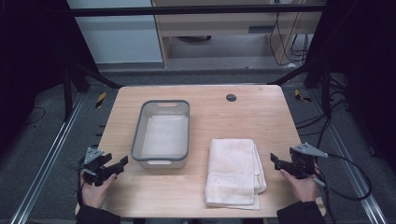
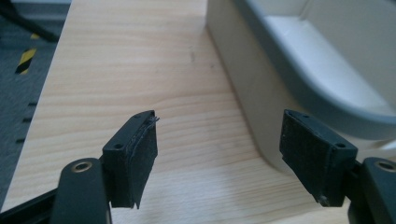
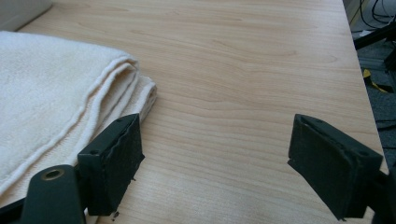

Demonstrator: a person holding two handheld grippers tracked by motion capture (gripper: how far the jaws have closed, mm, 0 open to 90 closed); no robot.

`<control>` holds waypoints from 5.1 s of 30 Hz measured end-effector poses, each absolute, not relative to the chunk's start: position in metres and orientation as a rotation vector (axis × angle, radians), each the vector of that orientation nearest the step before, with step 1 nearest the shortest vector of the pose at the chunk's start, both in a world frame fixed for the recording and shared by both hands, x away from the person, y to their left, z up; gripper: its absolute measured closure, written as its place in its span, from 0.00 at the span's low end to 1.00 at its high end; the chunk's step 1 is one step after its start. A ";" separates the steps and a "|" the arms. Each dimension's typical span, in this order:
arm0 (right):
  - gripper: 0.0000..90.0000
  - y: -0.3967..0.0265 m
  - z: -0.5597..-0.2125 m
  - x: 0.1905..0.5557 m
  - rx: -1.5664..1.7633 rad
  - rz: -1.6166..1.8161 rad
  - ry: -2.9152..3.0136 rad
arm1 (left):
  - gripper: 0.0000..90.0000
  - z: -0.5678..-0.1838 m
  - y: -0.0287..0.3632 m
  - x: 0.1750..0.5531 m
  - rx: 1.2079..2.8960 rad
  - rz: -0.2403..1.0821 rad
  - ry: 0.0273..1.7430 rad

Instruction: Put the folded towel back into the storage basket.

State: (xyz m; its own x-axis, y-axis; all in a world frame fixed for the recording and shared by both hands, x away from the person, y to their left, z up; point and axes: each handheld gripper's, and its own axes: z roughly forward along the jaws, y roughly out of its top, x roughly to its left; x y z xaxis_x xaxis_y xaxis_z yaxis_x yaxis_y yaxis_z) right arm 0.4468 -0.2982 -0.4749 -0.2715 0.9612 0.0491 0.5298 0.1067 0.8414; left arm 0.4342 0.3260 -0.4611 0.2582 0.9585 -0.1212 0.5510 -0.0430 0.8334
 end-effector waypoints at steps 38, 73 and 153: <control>0.37 -0.280 -0.428 0.455 1.350 1.198 1.923 | 0.30 -0.415 0.267 0.420 1.720 0.611 1.166; 0.37 -0.263 -0.409 0.467 1.293 1.213 1.931 | 0.33 -0.408 0.156 0.425 1.869 0.525 0.945; 0.40 -0.230 -0.488 0.495 1.522 1.081 2.208 | 0.39 -0.500 0.057 0.424 2.137 0.194 0.916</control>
State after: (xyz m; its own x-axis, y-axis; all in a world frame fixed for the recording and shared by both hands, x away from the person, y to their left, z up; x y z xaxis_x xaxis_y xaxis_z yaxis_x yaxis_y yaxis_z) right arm 0.4948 -0.2300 -0.4883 -0.4232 0.8840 0.1985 0.6987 0.1789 0.6927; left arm 0.4239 0.0570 -0.5002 0.7279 0.6678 -0.1552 0.5477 -0.4303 0.7175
